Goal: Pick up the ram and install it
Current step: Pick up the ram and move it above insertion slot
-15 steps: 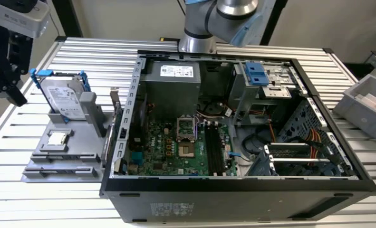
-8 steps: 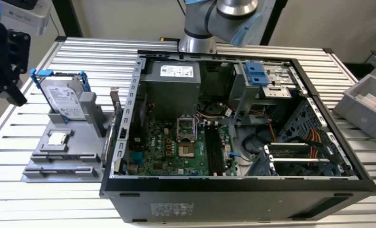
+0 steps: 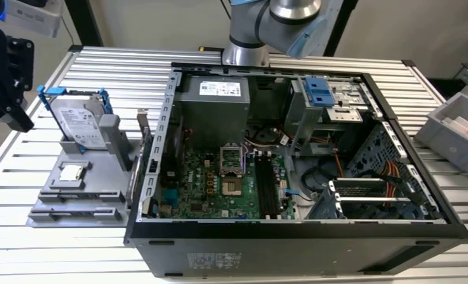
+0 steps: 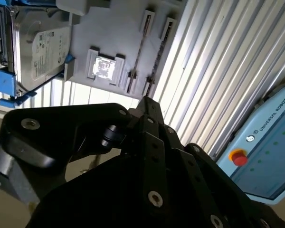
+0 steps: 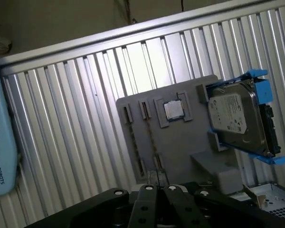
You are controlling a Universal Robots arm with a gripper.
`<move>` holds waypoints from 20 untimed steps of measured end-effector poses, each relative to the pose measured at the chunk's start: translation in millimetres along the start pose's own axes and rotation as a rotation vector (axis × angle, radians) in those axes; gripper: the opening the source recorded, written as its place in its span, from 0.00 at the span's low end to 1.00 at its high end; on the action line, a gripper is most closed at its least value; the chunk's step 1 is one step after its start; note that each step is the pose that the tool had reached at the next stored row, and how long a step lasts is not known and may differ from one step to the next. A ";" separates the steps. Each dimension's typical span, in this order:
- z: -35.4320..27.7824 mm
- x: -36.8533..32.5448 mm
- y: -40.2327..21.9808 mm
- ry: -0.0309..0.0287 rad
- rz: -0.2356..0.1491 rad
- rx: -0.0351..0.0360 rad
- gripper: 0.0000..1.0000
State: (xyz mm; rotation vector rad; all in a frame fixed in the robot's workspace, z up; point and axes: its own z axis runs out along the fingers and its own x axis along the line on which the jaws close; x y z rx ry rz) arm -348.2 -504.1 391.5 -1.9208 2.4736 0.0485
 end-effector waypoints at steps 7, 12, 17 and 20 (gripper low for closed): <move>0.2 0.0 0.1 -0.0007 -0.074 0.0055 0.00; 0.3 -0.1 -0.2 -0.0001 -0.124 0.0041 0.00; 0.3 -0.1 -0.5 0.0008 -0.179 0.0026 0.00; 0.2 -0.2 -0.6 0.0013 -0.208 0.0018 0.00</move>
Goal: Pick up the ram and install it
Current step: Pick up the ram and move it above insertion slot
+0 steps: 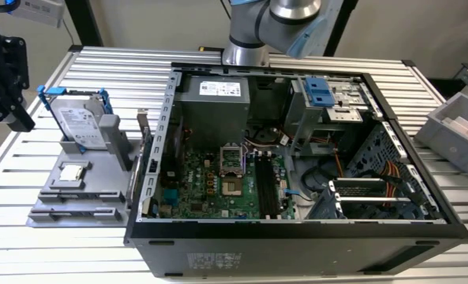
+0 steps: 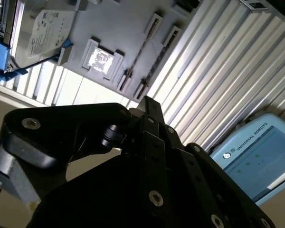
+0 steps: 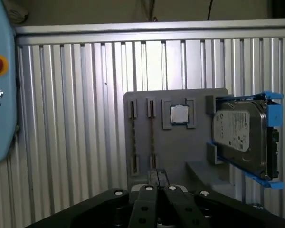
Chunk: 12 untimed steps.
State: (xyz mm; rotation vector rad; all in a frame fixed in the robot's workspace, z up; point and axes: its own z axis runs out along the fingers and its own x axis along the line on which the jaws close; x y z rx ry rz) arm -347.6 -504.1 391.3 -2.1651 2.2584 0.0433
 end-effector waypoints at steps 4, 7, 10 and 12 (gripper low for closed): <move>0.1 0.0 0.0 0.0004 -0.038 -0.0004 0.00; 0.0 0.0 0.0 0.0007 -0.064 -0.0011 0.00; 0.0 0.0 -0.1 0.0008 -0.074 -0.0016 0.00; 0.0 0.0 -0.1 0.0008 -0.075 -0.0020 0.00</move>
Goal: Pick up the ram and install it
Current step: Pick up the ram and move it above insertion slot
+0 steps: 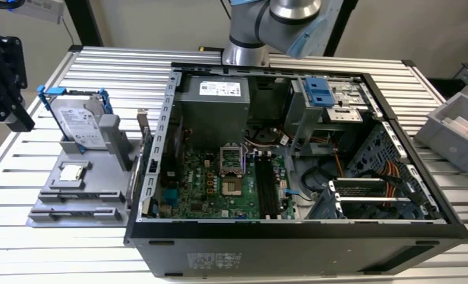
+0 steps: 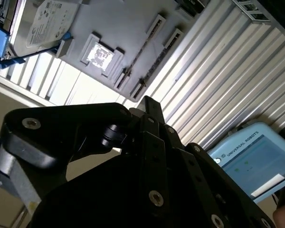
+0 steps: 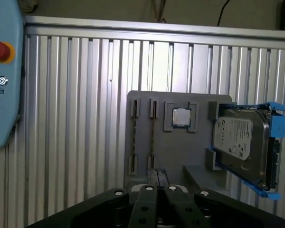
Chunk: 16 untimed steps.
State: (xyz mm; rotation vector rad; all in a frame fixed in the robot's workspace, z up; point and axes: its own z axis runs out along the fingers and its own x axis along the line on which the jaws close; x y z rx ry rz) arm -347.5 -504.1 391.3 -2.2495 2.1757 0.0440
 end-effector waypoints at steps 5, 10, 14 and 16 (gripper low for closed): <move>0.0 0.0 0.0 0.0000 0.000 -0.0001 0.00; 0.0 0.0 0.0 0.0000 0.000 0.0000 0.00; 0.0 0.0 0.0 0.0000 -0.001 0.0000 1.00; 0.0 0.0 0.0 0.0000 -0.001 0.0000 1.00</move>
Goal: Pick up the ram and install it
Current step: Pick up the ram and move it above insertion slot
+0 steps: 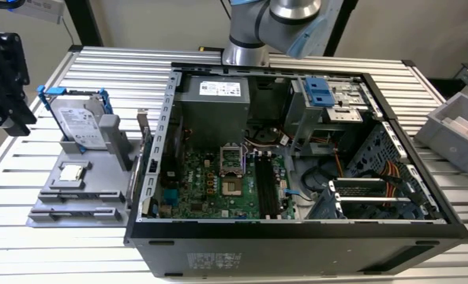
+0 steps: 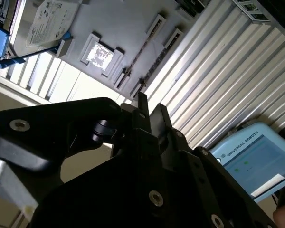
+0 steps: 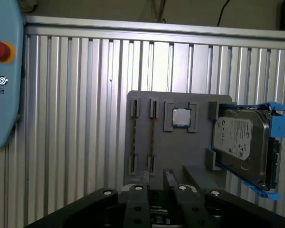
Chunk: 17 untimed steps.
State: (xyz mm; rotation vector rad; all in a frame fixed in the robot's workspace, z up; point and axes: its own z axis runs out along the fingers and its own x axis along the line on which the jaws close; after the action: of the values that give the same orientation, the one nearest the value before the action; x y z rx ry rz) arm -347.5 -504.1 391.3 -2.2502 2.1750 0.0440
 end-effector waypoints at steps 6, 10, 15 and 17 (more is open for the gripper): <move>0.4 0.0 0.0 -0.0001 0.000 -0.0001 1.00; 2.3 0.0 0.0 0.0000 0.000 -0.0002 1.00; 5.1 0.1 0.0 0.0000 0.000 -0.0005 1.00; 6.5 0.2 -0.1 0.0000 0.000 -0.0005 1.00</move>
State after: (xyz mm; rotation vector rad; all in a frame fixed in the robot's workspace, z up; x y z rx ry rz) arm -347.5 -504.1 384.8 -2.2507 2.1751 0.0445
